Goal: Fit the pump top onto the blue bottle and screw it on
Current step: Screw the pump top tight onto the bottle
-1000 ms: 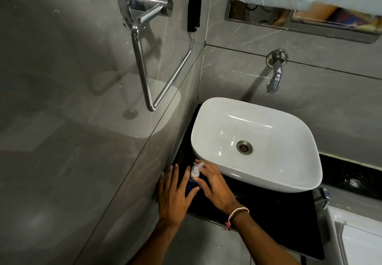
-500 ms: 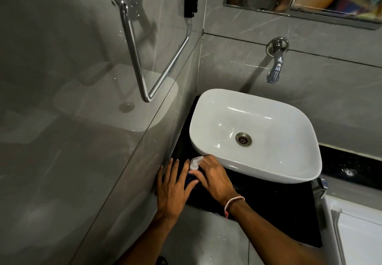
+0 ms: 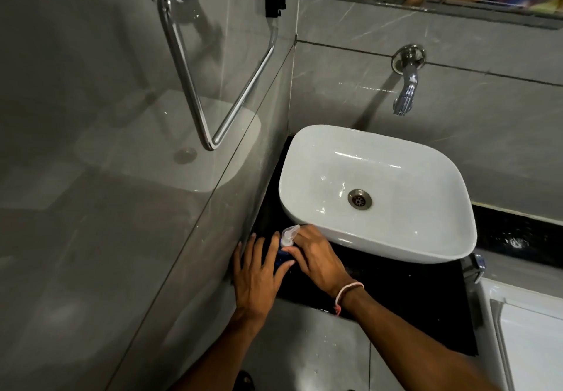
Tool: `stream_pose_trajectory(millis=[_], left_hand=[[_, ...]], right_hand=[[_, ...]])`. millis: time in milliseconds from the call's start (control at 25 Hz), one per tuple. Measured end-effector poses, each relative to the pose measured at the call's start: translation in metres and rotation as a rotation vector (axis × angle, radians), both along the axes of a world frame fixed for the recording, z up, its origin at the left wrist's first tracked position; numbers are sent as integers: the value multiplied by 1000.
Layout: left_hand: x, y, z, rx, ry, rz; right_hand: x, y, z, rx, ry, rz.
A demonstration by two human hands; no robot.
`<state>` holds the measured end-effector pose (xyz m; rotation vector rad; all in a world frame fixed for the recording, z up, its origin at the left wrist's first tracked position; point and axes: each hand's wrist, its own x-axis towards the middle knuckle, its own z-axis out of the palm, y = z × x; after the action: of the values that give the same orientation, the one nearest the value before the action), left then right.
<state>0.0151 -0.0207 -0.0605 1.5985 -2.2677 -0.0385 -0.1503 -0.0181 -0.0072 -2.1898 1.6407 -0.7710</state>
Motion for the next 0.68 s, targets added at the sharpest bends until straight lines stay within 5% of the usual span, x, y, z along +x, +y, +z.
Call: stream_pose_trajectory(millis=[320,480,680], left_hand=[[-2,1,10,94,1,5],[-2,5,13,159,160,-16],[-19,8,21,220,409,100]], right_hand=[[-17,23,12,76,-67,-119],[-34,27,39,9,-181,-203],[-30,-6,83,134,272,207]])
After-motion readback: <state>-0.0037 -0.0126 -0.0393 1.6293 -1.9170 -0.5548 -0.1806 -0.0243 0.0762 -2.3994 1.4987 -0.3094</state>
